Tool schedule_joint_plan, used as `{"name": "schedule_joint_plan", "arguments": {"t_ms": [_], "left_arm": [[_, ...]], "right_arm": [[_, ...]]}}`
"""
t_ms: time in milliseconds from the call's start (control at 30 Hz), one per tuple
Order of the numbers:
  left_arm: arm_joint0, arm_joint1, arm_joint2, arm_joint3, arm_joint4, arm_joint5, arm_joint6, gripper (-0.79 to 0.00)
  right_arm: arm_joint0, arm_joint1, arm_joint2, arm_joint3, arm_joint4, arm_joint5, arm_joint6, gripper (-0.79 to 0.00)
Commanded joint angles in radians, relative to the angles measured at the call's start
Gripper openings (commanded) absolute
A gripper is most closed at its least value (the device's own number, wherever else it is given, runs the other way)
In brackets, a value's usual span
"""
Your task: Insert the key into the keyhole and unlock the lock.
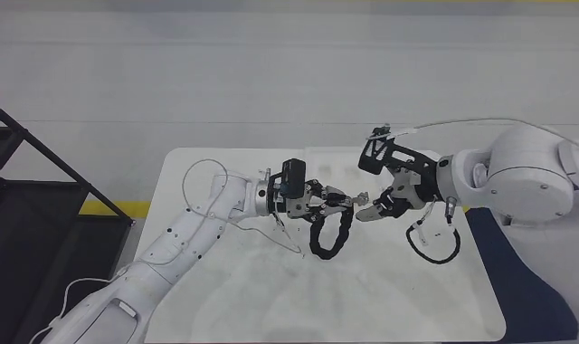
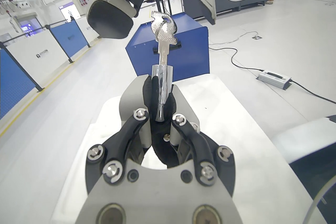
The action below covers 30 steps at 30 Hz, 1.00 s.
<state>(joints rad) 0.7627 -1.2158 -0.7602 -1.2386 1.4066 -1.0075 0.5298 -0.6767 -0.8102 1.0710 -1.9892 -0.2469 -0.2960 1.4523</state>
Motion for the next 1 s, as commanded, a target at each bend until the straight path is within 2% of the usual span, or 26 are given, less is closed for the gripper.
{"name": "schedule_joint_plan", "arguments": {"t_ms": [0, 300, 667, 800, 967], "left_arm": [[-0.001, 0.005, 0.006, -0.013, -0.047, -0.005, -0.082, -0.785], [-0.039, 0.034, 0.035, -0.029, -0.303, -0.005, -0.346, -0.785], [-0.083, 0.057, 0.078, -0.045, -0.489, -0.005, -0.52, -0.785], [-0.09, 0.063, 0.084, -0.045, -0.539, -0.005, -0.567, -0.785], [-0.093, 0.066, 0.093, -0.047, -0.58, -0.005, -0.601, -0.785]], "right_arm": [[-0.018, 0.006, 0.004, -0.01, -0.015, -0.055, 0.009, 0.0], [-0.053, 0.021, -0.003, -0.019, -0.033, -0.112, -0.04, 0.0], [-0.064, 0.022, -0.005, -0.022, -0.05, -0.117, -0.056, 0.0], [-0.068, 0.033, -0.024, -0.039, -0.119, -0.206, -0.134, 0.0], [-0.051, 0.063, -0.061, -0.036, -0.266, -0.381, -0.309, 0.0]]}}
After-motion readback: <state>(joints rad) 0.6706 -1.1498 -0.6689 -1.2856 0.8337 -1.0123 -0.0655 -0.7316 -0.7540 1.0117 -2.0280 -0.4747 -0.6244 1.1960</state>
